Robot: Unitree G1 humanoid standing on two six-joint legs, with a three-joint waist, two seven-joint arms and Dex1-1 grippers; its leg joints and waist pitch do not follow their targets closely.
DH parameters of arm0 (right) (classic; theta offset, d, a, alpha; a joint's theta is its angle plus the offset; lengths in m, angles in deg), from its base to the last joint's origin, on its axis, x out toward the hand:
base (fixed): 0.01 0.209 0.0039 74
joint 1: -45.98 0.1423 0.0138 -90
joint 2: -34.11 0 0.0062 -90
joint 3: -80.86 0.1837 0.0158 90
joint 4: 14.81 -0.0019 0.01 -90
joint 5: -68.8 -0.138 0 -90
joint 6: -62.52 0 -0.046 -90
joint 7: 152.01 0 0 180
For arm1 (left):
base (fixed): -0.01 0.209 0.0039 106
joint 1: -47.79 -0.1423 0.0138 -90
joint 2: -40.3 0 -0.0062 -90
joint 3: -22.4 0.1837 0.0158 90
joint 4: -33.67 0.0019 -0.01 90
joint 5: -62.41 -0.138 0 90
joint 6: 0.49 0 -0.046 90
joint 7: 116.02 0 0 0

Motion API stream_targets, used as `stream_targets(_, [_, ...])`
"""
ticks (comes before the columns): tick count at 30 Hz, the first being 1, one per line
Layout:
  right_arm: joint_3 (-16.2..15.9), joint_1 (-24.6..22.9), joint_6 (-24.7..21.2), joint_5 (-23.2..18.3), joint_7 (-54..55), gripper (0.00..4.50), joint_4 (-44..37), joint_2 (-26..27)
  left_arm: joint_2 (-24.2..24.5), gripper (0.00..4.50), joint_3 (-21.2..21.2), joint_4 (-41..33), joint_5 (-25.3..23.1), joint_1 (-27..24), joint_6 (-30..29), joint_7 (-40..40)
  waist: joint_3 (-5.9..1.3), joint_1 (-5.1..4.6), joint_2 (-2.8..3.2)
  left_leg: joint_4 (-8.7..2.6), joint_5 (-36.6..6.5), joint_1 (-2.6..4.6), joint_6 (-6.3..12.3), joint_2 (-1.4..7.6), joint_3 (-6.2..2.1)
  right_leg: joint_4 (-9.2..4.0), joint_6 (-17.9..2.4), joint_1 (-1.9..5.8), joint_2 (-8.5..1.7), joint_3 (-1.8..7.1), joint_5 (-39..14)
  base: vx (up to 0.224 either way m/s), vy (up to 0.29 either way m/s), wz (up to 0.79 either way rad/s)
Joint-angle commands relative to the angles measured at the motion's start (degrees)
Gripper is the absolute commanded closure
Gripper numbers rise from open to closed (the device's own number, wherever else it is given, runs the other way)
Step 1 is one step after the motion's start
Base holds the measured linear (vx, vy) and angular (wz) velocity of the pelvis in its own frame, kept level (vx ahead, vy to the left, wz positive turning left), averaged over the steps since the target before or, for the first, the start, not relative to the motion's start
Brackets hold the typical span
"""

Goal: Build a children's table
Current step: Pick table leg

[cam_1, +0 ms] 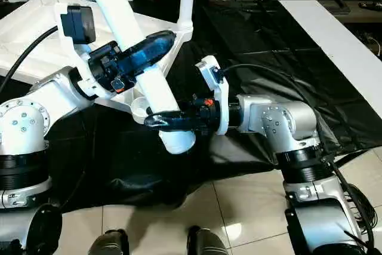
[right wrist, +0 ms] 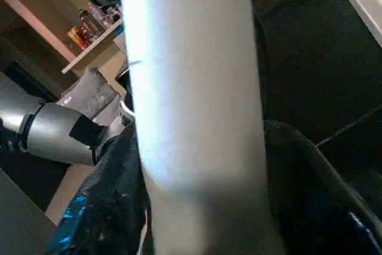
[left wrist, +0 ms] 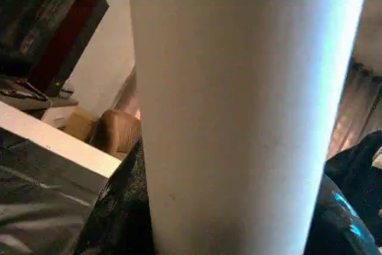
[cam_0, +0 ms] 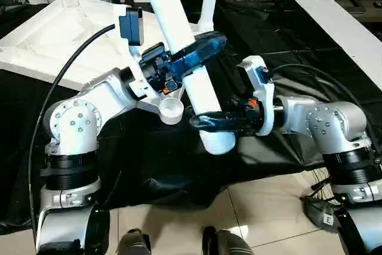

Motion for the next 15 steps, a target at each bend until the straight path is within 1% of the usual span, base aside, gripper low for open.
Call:
stream_targets(1, [-0.4,-1.1,-0.6,0.8,0.9,2.11,0.6,-0.6,0.0,2.66,0.6,-1.5,1.4,0.1,1.0,-1.3,-6.64,0.39,0.23,-3.03,-5.4,0.80,2.44,-0.29,0.83,-3.11,-11.8,5.14,-2.22,1.08,-11.1,0.000,0.000,0.00])
stream_targets(5, [-0.1,-1.5,-0.5,0.8,1.5,2.27,0.2,0.0,0.1,2.66,0.6,-1.3,1.3,0.1,1.4,-1.0,-6.69,0.45,0.22,-3.03,-5.5,0.77,2.16,-0.29,0.78,-3.13,-11.4,5.18,-2.20,1.06,-11.7,0.000,0.000,0.00])
stream_targets(6, [0.3,-1.7,0.7,1.6,2.9,2.31,0.2,0.7,-0.1,2.10,0.1,-0.1,0.6,0.5,1.1,1.2,-6.67,0.42,0.17,-3.02,-5.5,0.75,2.11,-0.30,0.78,-3.12,-11.3,5.13,-2.19,1.06,-11.7,0.000,0.000,0.00])
stream_targets(7, [0.3,-1.7,0.7,1.6,2.9,2.36,0.2,0.7,-0.1,1.96,0.1,-0.1,0.6,0.5,1.1,1.2,-6.64,0.37,0.17,-3.00,-5.8,0.74,1.91,-0.34,0.82,-3.18,-11.2,5.06,-2.18,1.07,-12.0,0.000,0.000,0.00])
stream_targets(9, [0.6,-1.8,2.3,2.4,4.1,2.40,0.3,1.3,-0.6,1.96,-0.6,0.9,0.5,1.0,1.2,2.6,-6.64,0.35,0.17,-2.99,-6.1,0.77,1.74,-0.35,0.78,-3.24,-11.0,5.05,-2.16,1.07,-12.8,0.000,0.000,0.00])
stream_targets(10, [0.7,-1.9,2.7,2.6,4.5,2.43,0.2,1.5,-0.5,1.78,-0.5,0.9,0.3,1.0,1.4,2.6,-6.56,0.36,0.20,-3.01,-6.4,0.74,1.51,-0.39,0.80,-3.36,-10.7,5.04,-2.21,1.07,-13.5,0.000,0.000,0.00])
stream_targets(11, [1.1,-2.0,4.5,3.7,6.4,2.48,0.2,2.4,-0.4,1.62,0.2,0.9,-2.1,1.0,2.9,3.9,-6.65,0.36,0.24,-3.03,-6.3,0.82,1.43,-0.31,0.74,-3.23,-10.6,5.03,-2.21,1.07,-13.3,0.000,0.000,0.00])
stream_targets(12, [1.2,-2.1,5.1,4.0,6.8,2.48,0.2,2.6,-0.4,1.62,0.3,1.0,-2.7,1.0,3.3,4.3,-6.57,0.35,0.17,-3.09,-6.3,0.77,1.43,-0.24,0.70,-3.34,-10.4,4.95,-2.22,1.05,-13.5,0.000,0.000,0.00])
stream_targets(13, [1.4,-2.2,7.3,5.5,9.0,2.51,0.3,3.4,-0.3,1.52,0.6,1.0,-4.2,1.0,4.3,5.3,-6.58,0.28,0.21,-3.09,-6.2,0.83,1.22,-0.25,0.70,-3.31,-10.1,4.92,-2.18,1.05,-13.6,0.000,0.000,0.00])
stream_targets(14, [1.6,-2.3,10.3,7.7,11.7,2.53,0.4,4.4,-0.2,1.44,1.0,0.9,-5.6,0.9,4.9,6.5,-6.54,0.19,0.37,-3.08,-6.2,0.76,0.91,-0.27,0.72,-3.31,-9.9,4.82,-2.18,1.08,-13.6,0.000,0.000,0.00])
stream_targets(15, [1.5,-2.4,12.0,8.9,13.1,2.53,0.6,4.9,-0.1,1.44,1.2,0.8,-6.2,0.9,4.9,7.1,-6.54,0.18,0.31,-3.10,-6.2,0.71,0.60,-0.20,0.69,-3.30,-9.6,4.80,-2.29,1.06,-13.9,0.000,0.000,0.00])
